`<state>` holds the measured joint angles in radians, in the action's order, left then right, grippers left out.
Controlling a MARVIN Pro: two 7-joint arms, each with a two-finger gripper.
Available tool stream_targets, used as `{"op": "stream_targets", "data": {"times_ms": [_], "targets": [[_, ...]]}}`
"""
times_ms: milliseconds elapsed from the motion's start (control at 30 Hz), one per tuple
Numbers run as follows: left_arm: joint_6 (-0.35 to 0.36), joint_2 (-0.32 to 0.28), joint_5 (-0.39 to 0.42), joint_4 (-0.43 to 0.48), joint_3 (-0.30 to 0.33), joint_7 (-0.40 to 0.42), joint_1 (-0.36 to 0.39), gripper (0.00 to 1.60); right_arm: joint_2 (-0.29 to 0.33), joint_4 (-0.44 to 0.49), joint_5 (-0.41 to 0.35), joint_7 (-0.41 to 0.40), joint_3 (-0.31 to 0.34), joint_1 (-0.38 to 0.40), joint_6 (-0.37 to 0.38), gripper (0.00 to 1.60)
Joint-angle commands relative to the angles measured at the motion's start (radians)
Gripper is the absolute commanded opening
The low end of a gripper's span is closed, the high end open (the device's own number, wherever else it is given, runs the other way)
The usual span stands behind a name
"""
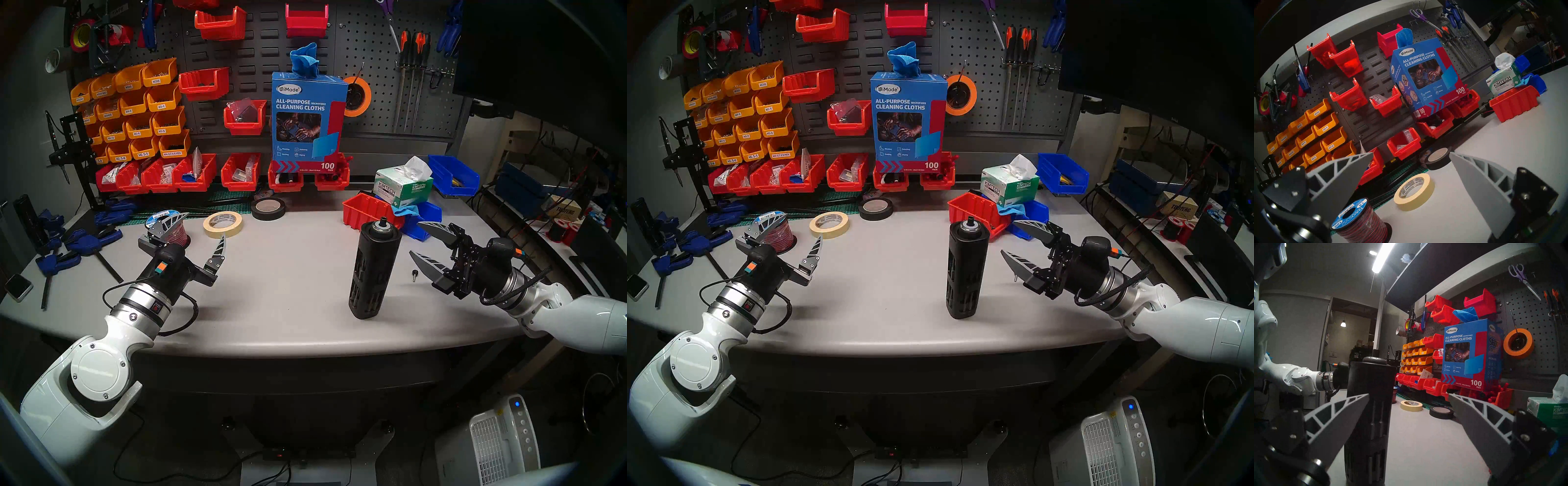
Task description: Pick a screwdriver bit and insert it into the screwdriver
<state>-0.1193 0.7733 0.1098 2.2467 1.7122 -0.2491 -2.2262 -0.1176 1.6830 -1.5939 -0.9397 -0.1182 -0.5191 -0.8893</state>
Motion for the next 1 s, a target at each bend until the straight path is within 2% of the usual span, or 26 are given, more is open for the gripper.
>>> {"op": "stream_targets", "data": {"times_ms": [0,667,967], "targets": [[-0.006,-0.003,-0.002,0.018,0.011,-0.003,0.014,1.6,0.009,0.003,-0.006,-0.047,0.036,0.044,-0.009,1.6],[-0.005,-0.003,-0.002,0.015,0.008,-0.003,0.014,1.6,0.01,0.024,0.006,-0.067,0.069,0.085,0.017,1.6],[-0.005,-0.003,-0.002,0.014,0.007,-0.003,0.015,1.6,0.01,0.038,0.008,-0.098,0.065,0.088,0.054,1.6]]}}
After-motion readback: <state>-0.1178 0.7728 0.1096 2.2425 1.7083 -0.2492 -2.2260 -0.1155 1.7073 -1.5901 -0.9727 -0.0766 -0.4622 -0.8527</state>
